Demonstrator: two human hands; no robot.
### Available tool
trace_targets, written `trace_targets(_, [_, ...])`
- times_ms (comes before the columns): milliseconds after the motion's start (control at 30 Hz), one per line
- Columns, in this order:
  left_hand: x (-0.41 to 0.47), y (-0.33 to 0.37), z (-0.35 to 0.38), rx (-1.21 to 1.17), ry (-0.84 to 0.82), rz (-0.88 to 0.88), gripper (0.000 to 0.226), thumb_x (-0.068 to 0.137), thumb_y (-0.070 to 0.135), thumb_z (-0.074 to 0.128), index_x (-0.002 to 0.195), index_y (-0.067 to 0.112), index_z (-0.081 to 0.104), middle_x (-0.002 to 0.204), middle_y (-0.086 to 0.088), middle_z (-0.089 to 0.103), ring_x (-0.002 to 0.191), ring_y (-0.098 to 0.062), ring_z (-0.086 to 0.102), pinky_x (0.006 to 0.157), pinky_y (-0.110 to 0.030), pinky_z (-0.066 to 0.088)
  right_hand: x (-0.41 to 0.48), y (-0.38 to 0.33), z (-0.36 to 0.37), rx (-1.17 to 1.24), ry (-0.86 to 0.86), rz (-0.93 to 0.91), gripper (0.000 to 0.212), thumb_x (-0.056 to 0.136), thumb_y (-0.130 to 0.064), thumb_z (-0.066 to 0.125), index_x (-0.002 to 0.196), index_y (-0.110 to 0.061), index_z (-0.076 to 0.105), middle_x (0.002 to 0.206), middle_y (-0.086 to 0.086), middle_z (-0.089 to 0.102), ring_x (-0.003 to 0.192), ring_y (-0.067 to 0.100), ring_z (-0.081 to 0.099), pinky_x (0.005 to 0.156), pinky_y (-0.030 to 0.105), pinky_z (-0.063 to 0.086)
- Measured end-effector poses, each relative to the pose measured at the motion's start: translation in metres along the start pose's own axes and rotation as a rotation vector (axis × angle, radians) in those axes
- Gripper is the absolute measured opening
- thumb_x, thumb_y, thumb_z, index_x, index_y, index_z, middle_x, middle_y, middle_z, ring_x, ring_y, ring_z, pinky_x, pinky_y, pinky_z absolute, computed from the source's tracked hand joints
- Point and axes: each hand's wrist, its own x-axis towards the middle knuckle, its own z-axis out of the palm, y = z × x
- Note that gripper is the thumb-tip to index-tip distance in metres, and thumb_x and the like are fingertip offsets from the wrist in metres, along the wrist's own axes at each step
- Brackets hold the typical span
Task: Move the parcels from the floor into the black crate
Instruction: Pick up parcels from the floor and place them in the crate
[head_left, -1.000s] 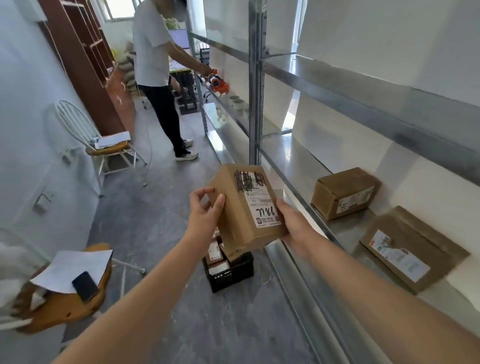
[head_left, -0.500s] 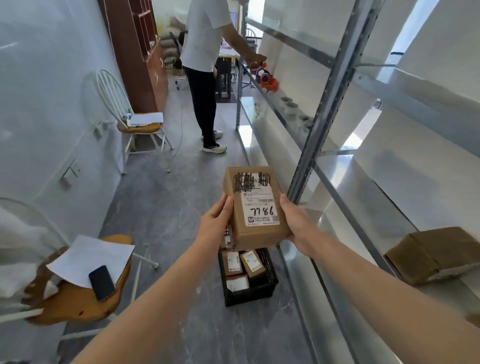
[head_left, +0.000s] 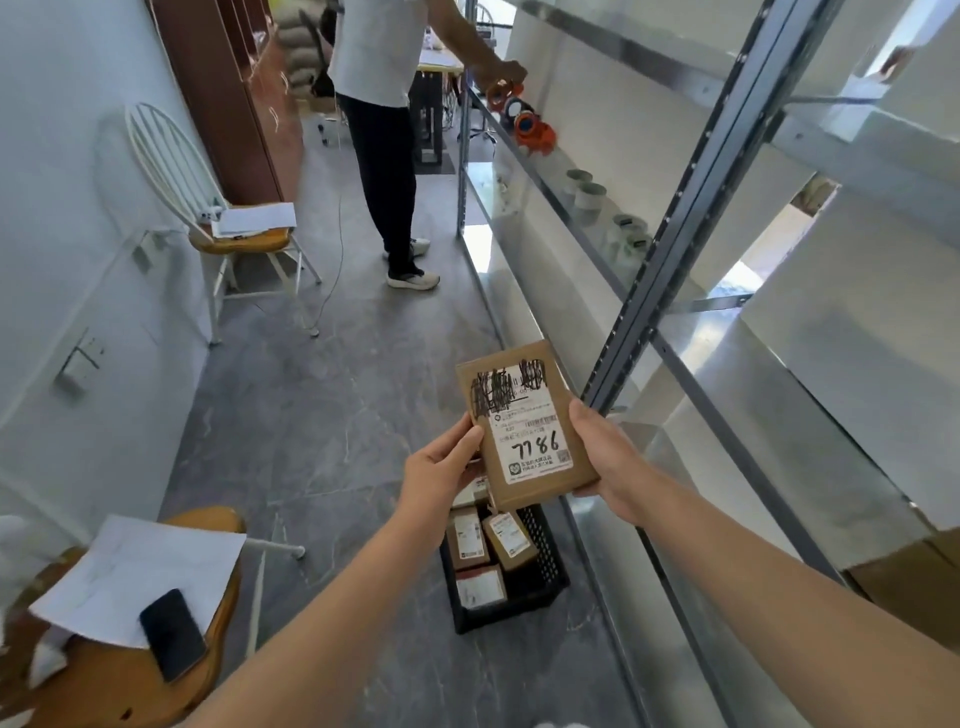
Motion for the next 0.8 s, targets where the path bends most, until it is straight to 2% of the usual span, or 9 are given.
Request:
trace_targets(67, [0.02,0.004,0.008,0.019,-0.006,0.003,0.022,0.09,0.025,0.069,0.109,0.036,0.072,0.11,0.001,0.076,0.101,-0.014,0.072,0.074,-0.02,0.058,0.018,-0.003,-0.005,0.023,-0.006,0.003,0.044,0.104,-0.049,0.032,0.141,-0.034,0.049,0.102,-0.004,0.077,0.085,0.014,0.074,0.059,0.031,0.05])
trace_targets(200, [0.066,0.006,0.026,0.059,0.023,-0.005,0.029,0.09,0.027,0.069,0.119,0.029,0.069,0.11,0.002,0.076,0.1,-0.013,0.072,0.073,-0.02,0.058,0.068,-0.012,-0.019,0.068,-0.034,0.019,0.041,0.104,-0.048,0.032,0.138,-0.036,0.053,0.111,-0.002,0.075,0.098,0.019,0.071,0.072,0.037,0.052])
trace_targets(267, [0.091,0.008,0.034,0.072,0.052,-0.016,0.03,0.094,0.021,0.065,0.123,0.026,0.067,0.109,0.004,0.076,0.099,-0.012,0.073,0.072,-0.019,0.058,0.095,-0.019,-0.026,0.051,-0.067,0.053,0.04,0.105,-0.047,0.032,0.136,-0.035,0.054,0.112,0.0,0.074,0.099,0.02,0.07,0.079,0.042,0.053])
trace_targets(333, [0.115,0.014,0.043,0.097,0.091,-0.015,0.034,0.096,0.013,0.061,0.128,0.025,0.064,0.11,0.006,0.075,0.101,-0.01,0.072,0.075,-0.018,0.058,0.12,-0.028,-0.032,0.018,-0.099,0.069,0.039,0.106,-0.043,0.032,0.14,-0.04,0.049,0.107,-0.002,0.075,0.099,0.02,0.069,0.086,0.048,0.053])
trace_targets(400, [0.141,0.023,0.053,0.135,0.118,-0.006,0.041,0.096,0.008,0.059,0.133,0.024,0.061,0.117,0.006,0.073,0.109,-0.01,0.069,0.089,-0.025,0.057,0.146,-0.038,-0.039,0.02,-0.121,0.062,0.039,0.107,-0.037,0.032,0.142,-0.05,0.042,0.103,-0.005,0.076,0.093,0.015,0.07,0.077,0.043,0.057])
trace_targets(467, [0.164,0.033,0.066,0.159,0.135,0.007,0.044,0.095,0.007,0.059,0.136,0.022,0.059,0.123,0.005,0.07,0.115,-0.012,0.066,0.102,-0.033,0.051,0.172,-0.051,-0.047,0.035,-0.137,0.056,0.039,0.107,-0.035,0.032,0.142,-0.052,0.039,0.101,-0.007,0.076,0.085,0.008,0.07,0.063,0.033,0.054])
trace_targets(567, [0.193,0.041,0.084,0.183,0.168,0.026,0.045,0.094,0.007,0.062,0.136,0.021,0.059,0.125,0.005,0.069,0.118,-0.012,0.064,0.107,-0.036,0.048,0.21,-0.065,-0.06,0.063,-0.151,0.061,0.038,0.107,-0.035,0.034,0.141,-0.044,0.046,0.106,-0.004,0.075,0.088,0.011,0.069,0.065,0.034,0.051])
trace_targets(700, [0.225,0.033,0.093,0.172,0.263,0.029,0.043,0.094,0.005,0.06,0.134,0.021,0.061,0.123,0.004,0.07,0.113,-0.012,0.066,0.1,-0.033,0.053,0.253,-0.068,-0.068,0.067,-0.207,0.101,0.038,0.106,-0.033,0.039,0.14,-0.046,0.047,0.106,-0.007,0.074,0.093,0.012,0.065,0.076,0.042,0.052])
trace_targets(800, [0.24,0.019,0.091,0.148,0.3,-0.004,0.04,0.095,0.003,0.058,0.128,0.024,0.064,0.111,0.009,0.075,0.1,-0.007,0.071,0.078,-0.018,0.058,0.278,-0.061,-0.063,0.044,-0.24,0.132,0.04,0.107,-0.031,0.037,0.143,-0.047,0.042,0.102,-0.011,0.073,0.087,0.006,0.065,0.062,0.034,0.052])
